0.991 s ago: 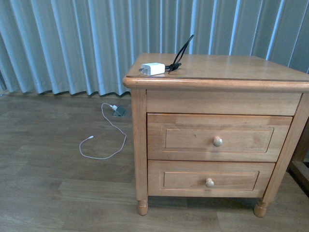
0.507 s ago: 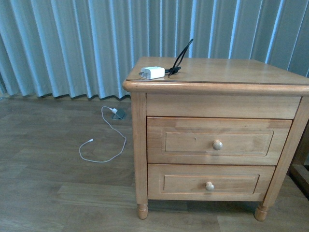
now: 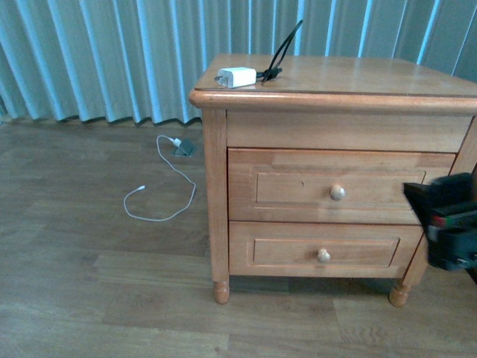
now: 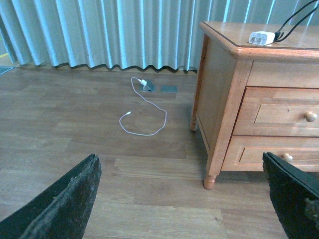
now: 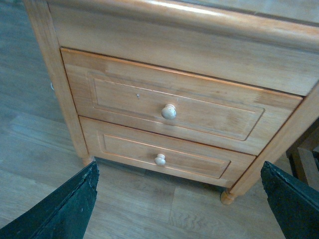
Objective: Put charger into drawer
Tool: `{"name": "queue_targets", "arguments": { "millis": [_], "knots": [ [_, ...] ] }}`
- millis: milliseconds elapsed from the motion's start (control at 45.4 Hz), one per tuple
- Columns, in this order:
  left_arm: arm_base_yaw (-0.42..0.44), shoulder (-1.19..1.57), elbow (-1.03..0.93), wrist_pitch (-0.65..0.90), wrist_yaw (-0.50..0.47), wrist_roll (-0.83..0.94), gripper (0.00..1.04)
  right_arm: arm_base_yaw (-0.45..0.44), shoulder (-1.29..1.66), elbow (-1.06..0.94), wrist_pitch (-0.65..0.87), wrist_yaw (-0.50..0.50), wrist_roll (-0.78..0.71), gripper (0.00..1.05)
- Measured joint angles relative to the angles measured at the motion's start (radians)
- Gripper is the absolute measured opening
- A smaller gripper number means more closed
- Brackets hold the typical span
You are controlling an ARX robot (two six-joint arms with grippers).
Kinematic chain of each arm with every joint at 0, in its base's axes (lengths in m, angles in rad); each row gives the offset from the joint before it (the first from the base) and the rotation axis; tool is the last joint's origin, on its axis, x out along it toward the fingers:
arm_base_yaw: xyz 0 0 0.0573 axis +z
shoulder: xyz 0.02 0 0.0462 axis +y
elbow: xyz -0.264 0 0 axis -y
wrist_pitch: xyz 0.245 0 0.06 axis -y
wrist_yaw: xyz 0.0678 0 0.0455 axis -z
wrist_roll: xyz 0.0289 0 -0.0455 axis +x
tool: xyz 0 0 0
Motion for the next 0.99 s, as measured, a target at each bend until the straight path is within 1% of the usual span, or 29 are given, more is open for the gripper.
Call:
{"name": "queue_targets", "arguments": {
  "millis": [110, 242, 353, 463, 639, 991],
  "knots": [
    [0.000, 0.000, 0.000, 0.000, 0.000, 0.000, 0.99, 0.023, 0.314, 0.183, 0.080, 0.019, -0.055, 0.96],
    [0.000, 0.000, 0.000, 0.000, 0.000, 0.000, 0.99, 0.028, 0.478, 0.311, 0.107, 0.030, -0.080, 0.96],
    [0.000, 0.000, 0.000, 0.000, 0.000, 0.000, 0.99, 0.023, 0.631, 0.455, 0.123, 0.052, -0.087, 0.96],
    [0.000, 0.000, 0.000, 0.000, 0.000, 0.000, 0.99, 0.014, 0.731, 0.564, 0.121, 0.057, -0.087, 0.96],
    [0.000, 0.000, 0.000, 0.000, 0.000, 0.000, 0.99, 0.010, 0.829, 0.677, 0.108, 0.074, -0.074, 0.96],
    [0.000, 0.000, 0.000, 0.000, 0.000, 0.000, 0.99, 0.013, 0.939, 0.832, 0.073, 0.090, -0.060, 0.96]
  ]
}}
